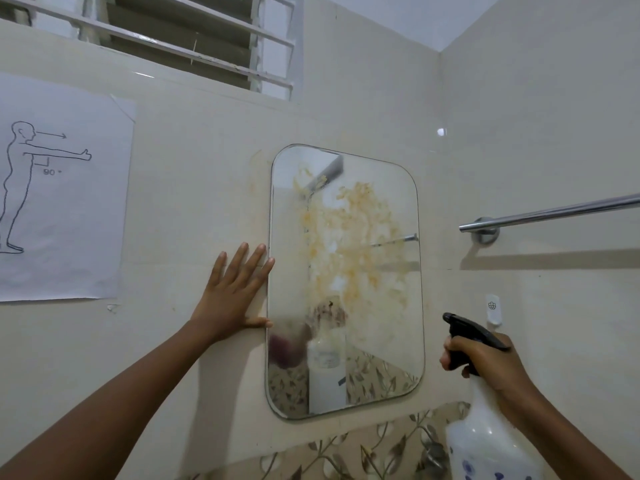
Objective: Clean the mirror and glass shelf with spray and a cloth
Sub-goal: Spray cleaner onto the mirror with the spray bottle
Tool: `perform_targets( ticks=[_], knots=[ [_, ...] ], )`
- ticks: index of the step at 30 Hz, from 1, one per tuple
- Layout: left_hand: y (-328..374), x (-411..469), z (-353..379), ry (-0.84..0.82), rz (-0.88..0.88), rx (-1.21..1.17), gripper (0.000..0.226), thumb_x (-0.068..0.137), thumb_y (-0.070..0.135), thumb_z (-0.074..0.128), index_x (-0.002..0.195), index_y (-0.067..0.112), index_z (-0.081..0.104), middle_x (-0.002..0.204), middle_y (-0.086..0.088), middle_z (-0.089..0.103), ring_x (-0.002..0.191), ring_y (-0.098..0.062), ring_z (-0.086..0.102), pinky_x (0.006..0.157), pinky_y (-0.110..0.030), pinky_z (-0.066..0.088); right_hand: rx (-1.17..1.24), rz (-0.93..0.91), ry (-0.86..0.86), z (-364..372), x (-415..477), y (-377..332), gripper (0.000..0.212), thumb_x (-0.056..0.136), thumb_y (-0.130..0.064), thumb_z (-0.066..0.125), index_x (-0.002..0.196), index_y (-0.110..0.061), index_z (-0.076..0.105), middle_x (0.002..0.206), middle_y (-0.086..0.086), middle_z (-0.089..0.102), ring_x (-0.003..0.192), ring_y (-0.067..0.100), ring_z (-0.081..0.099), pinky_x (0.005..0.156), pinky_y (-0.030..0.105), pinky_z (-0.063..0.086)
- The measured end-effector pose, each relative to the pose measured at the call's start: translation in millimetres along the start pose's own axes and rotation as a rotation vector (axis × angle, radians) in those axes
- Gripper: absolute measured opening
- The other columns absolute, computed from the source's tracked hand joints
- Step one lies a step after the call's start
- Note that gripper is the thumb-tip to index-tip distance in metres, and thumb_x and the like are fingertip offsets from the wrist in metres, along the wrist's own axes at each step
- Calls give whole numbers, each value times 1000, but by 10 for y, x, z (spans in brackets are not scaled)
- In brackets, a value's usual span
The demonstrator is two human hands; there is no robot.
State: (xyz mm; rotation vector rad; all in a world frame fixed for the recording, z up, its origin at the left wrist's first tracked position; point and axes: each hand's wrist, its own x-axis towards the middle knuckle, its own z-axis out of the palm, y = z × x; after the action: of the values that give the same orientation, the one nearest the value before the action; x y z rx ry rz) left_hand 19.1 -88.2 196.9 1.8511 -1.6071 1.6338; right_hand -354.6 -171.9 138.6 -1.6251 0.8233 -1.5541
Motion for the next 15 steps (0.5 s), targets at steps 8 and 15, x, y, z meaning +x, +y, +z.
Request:
perform_targets(
  ticks=[8, 15],
  knots=[
    [2, 16, 14, 14, -4, 0, 115, 54, 75, 66, 142, 8, 35, 150, -18, 32, 137, -43, 26, 106, -62, 25, 20, 141, 31, -155, -72, 263, 13, 79, 3, 56, 69, 7, 64, 53, 19, 62, 55, 30, 58, 57, 34, 46],
    [-8, 19, 32, -6, -4, -38, 113, 60, 73, 64, 146, 10, 24, 154, -18, 19, 141, -42, 13, 111, -59, 14, -91, 169, -257, 186, -392, 323, 26, 71, 9, 54, 47, 5, 63, 49, 24, 57, 47, 27, 54, 39, 20, 39]
  ],
)
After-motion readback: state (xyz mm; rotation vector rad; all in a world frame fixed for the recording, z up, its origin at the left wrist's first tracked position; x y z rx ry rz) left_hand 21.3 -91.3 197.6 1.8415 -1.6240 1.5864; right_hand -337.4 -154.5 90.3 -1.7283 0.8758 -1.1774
